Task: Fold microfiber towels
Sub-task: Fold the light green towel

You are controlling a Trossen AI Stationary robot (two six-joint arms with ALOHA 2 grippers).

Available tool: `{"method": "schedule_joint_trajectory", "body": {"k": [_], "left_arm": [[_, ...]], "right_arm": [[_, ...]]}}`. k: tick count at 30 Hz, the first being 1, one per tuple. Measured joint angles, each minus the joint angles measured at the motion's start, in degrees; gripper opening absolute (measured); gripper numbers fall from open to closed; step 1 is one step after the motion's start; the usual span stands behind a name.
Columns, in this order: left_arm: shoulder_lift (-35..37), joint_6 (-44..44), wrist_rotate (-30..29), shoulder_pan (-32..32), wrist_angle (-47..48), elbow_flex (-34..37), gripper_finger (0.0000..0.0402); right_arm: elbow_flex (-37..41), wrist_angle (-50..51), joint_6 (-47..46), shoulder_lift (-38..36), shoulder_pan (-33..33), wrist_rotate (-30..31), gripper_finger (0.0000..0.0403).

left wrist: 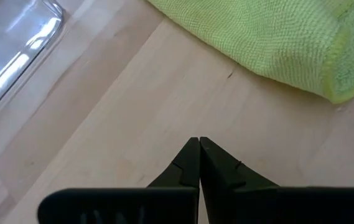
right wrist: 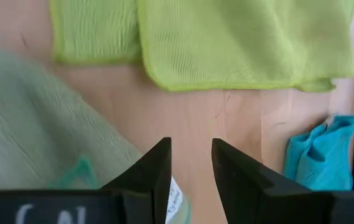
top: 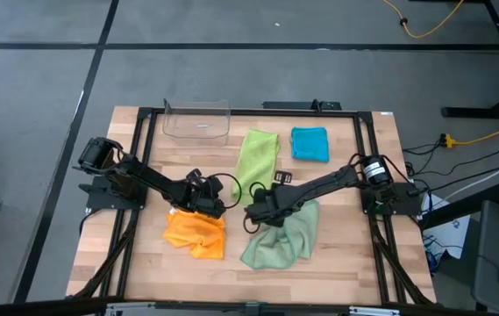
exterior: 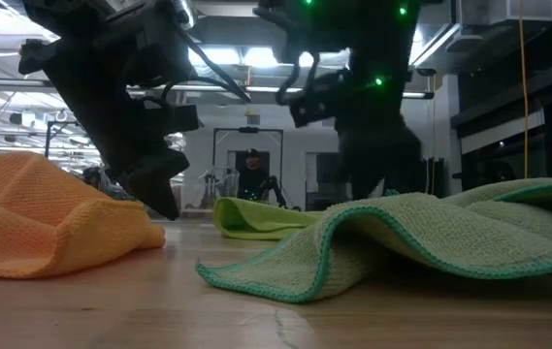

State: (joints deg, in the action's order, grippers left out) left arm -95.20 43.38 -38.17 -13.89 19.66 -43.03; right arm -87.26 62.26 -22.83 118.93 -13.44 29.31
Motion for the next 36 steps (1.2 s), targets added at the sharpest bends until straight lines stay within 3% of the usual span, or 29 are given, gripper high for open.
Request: {"method": "schedule_joint_trajectory", "body": {"k": [7, 32, 36], "left_arm": [[0.00, 0.17, 0.52, 0.00, -0.33, 0.00, 0.0000], [0.00, 0.02, 0.44, 0.00, -0.39, 0.00, 0.0000], [0.00, 0.02, 0.42, 0.00, -0.39, 0.00, 0.0000]], "right_arm": [[5.82, -6.31, 14.20, 0.09, 1.15, -4.04, 0.0118], [7.82, -19.67, 25.03, 0.04, 3.90, -1.91, 0.0118], [7.81, -19.67, 25.49, 0.04, 3.57, -1.91, 0.0099]]}}
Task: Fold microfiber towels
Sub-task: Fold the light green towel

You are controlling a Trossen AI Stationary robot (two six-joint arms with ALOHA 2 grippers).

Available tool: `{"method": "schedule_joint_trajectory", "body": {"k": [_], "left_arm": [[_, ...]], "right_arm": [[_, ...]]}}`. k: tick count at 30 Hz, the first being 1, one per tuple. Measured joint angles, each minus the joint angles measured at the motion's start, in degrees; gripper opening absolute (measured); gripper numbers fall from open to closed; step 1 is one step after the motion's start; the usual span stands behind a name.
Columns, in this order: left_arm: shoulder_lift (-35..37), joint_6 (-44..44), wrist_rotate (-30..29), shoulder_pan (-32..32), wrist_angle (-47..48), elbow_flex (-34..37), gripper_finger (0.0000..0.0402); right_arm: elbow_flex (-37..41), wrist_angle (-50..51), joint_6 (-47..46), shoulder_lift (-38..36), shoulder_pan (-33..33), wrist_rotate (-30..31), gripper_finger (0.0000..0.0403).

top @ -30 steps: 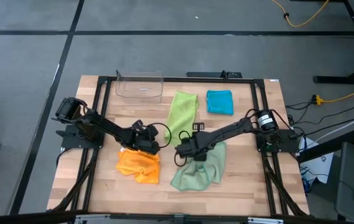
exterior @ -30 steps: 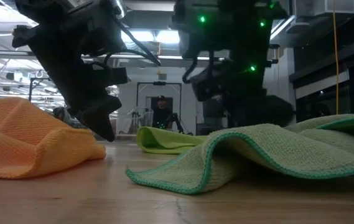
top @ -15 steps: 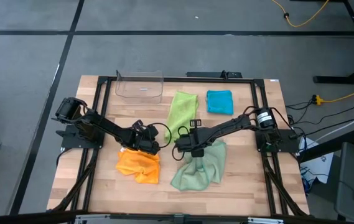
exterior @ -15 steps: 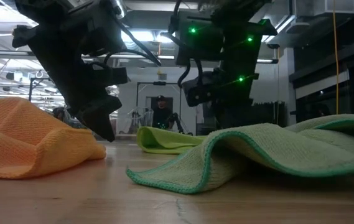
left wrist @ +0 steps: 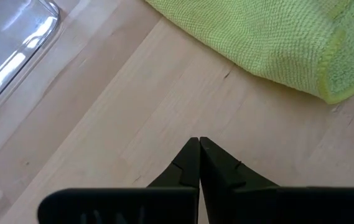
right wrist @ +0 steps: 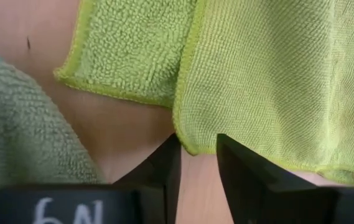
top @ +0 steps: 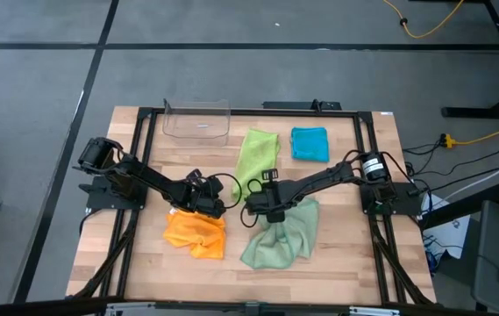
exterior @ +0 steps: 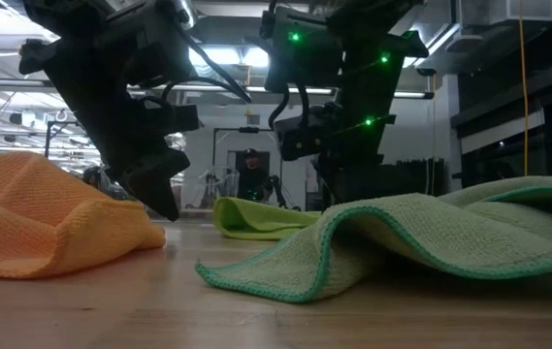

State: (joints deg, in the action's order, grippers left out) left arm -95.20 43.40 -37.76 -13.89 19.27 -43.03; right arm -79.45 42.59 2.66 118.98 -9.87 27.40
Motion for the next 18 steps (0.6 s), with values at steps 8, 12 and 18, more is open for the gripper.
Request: {"method": "schedule_joint_trajectory", "body": {"k": [8, 12, 18], "left_arm": [[0.00, -0.02, 0.00, 0.00, 0.00, 0.00, 0.0000], [0.00, -0.02, 0.00, 0.00, 0.02, 0.00, 0.0000], [0.00, -0.02, 0.00, 0.00, 0.02, 0.00, 0.0000]], "right_arm": [[-2.13, 0.41, -0.02, 0.00, -0.99, 0.00, 0.0009], [-3.38, 0.35, -0.44, 0.00, -1.55, -0.04, 0.0007], [-3.77, 0.14, -0.69, 0.00, -2.94, -0.40, 0.0006]]}}
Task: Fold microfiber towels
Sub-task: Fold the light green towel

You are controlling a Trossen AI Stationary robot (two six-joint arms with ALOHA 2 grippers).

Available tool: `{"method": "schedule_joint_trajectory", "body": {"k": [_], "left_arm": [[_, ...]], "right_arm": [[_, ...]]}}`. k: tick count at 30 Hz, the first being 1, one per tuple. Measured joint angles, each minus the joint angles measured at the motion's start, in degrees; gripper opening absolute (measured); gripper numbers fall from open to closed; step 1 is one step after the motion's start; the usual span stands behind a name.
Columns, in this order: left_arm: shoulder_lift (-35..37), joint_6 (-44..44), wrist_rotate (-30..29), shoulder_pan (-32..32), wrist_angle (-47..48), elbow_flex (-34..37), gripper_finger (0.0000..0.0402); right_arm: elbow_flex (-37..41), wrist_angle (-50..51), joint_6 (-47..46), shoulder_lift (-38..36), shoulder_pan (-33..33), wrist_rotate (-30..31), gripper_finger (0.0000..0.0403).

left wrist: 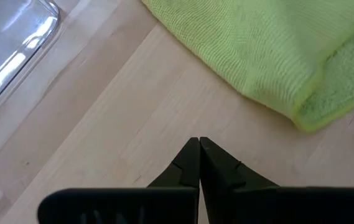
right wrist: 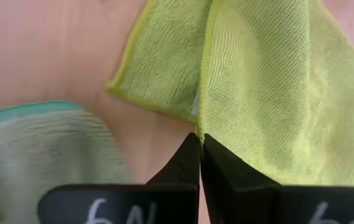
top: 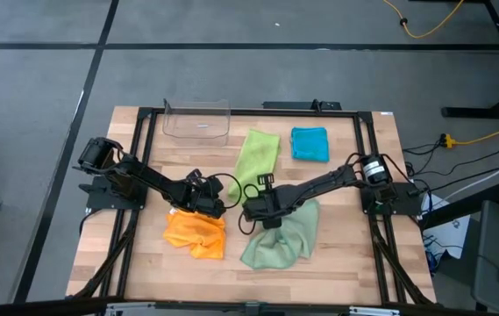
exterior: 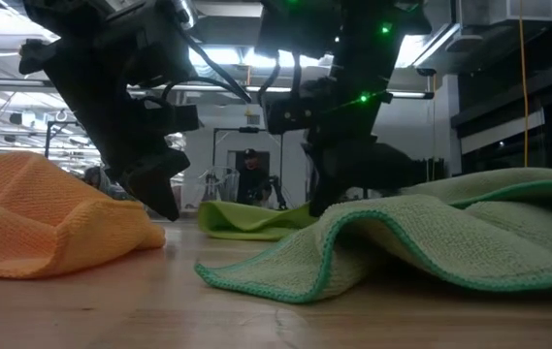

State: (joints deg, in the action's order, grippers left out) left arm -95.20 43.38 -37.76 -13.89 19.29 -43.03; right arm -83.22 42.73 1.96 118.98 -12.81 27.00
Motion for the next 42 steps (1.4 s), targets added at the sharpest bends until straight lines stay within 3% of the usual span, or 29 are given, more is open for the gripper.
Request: {"method": "schedule_joint_trajectory", "body": {"k": [8, 25, 32, 38, 42], "left_arm": [[0.00, 0.00, -0.01, 0.00, 0.00, 0.00, 0.0000], [-0.04, -7.99, 5.28, -0.39, -0.52, 0.00, 0.0000], [2.92, -11.23, 2.99, 0.26, -0.82, -0.02, 0.0000], [7.61, -11.78, 11.25, 1.52, -0.09, -0.07, 0.0001], [9.14, -11.80, 15.53, 2.18, 0.97, -0.07, 0.0024]], "right_arm": [[-0.48, -1.18, -2.96, 0.00, -0.53, 4.44, 0.0005], [-2.34, -2.99, -6.05, 0.00, -0.67, 1.84, 0.0005], [-2.34, -3.15, -6.43, 0.00, -0.64, 1.84, 0.0006], [-2.34, -3.16, -6.43, 0.00, -0.64, 1.82, 0.0006], [-2.32, -3.16, -6.43, 0.00, -0.48, 1.46, 0.0006]]}}
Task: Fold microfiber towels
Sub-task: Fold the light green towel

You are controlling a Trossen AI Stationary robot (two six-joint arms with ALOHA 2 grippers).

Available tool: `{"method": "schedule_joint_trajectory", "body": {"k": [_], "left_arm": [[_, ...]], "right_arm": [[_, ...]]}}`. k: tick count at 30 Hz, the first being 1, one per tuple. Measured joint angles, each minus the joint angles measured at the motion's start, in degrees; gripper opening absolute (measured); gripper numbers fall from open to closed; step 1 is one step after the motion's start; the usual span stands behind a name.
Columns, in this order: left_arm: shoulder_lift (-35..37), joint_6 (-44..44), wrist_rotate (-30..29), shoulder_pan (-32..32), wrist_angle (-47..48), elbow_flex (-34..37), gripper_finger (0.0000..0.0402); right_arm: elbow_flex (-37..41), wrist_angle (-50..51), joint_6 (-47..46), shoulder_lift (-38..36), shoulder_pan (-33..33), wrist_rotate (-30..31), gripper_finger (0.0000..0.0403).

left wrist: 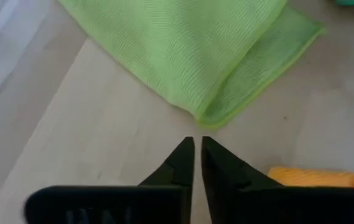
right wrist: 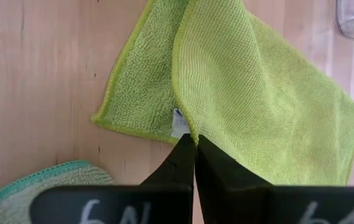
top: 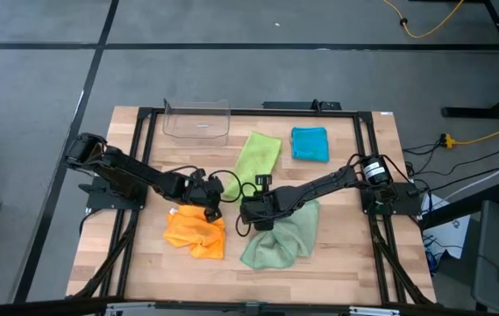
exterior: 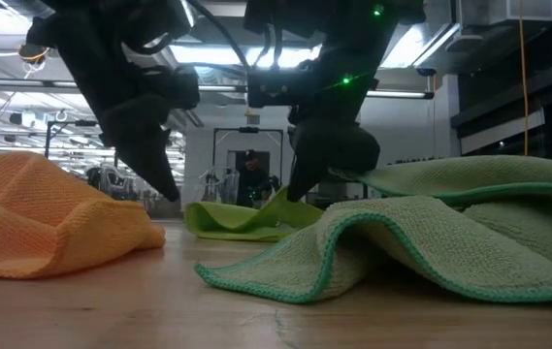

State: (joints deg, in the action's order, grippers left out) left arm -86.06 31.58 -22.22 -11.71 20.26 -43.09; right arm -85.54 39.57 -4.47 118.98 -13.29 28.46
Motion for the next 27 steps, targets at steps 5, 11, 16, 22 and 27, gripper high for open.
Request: {"method": "schedule_joint_trajectory", "body": {"k": [5, 11, 16, 22, 27], "left_arm": [[0.00, -1.72, 0.66, 0.58, 0.30, 0.00, 0.0087], [-0.05, -3.70, -0.78, 0.07, -2.65, 0.00, 0.0138], [-2.95, -3.79, -1.07, -0.36, -3.59, 0.02, 0.0145], [-6.28, -3.88, -6.99, -0.27, -3.78, 0.02, 0.0146], [-6.27, -3.85, -7.19, 0.21, -4.86, 0.02, 0.0144]], "right_arm": [[0.01, -0.02, -0.03, 0.00, 0.06, -0.13, 0.0006], [0.03, -1.27, 0.01, 0.00, 0.03, -0.23, 0.0006], [0.05, -1.54, 0.06, 0.00, 0.03, -0.25, 0.0006], [0.07, -2.06, 0.13, 0.00, 0.03, -1.44, 0.0006], [0.07, -2.77, 0.15, 0.00, 0.02, -2.68, 0.0006]]}}
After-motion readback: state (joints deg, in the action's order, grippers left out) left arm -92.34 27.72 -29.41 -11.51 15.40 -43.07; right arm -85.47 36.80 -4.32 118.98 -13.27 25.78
